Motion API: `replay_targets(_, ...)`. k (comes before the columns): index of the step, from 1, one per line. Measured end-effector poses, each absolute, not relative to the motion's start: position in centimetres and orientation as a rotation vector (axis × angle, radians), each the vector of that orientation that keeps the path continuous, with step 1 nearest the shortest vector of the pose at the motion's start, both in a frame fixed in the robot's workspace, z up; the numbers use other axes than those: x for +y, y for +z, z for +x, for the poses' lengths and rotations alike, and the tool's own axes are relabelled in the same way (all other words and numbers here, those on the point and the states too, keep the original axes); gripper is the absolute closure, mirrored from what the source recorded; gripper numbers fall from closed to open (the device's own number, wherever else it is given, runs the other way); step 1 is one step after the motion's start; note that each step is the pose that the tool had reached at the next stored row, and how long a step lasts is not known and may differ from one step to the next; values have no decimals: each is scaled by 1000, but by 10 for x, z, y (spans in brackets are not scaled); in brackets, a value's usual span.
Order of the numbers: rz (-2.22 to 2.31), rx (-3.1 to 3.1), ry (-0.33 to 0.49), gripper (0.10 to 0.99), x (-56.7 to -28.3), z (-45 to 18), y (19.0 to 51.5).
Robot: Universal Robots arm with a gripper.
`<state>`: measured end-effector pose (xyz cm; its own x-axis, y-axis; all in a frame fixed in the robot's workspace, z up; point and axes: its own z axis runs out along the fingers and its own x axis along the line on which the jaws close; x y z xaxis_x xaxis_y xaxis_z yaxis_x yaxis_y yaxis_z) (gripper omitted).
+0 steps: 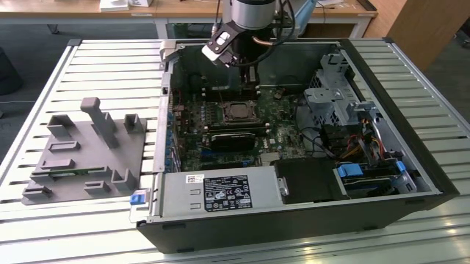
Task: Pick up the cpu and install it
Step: 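Install the first cpu locking lever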
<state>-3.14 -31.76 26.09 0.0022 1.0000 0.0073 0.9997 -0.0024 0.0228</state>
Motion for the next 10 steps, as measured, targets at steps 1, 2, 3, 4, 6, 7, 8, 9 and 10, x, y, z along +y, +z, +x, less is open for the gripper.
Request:
replay_targets(1,2216,2211,33,980,-318,-31,262)
replay_targets(2,2216,2210,32,980,-318,-31,263)
replay_targets(3,2216,2210,32,980,-318,-31,265)
replay_targets(4,2217,2210,32,980,-318,-31,266)
replay_targets(6,2217,2209,32,980,-318,-31,269)
replay_targets(7,2218,2209,31,980,-318,-31,271)
replay_targets(8,2218,2209,31,980,-318,-31,272)
replay_targets(9,2218,2209,31,980,-318,-31,274)
replay_targets(10,2218,2209,31,980,-318,-31,276)
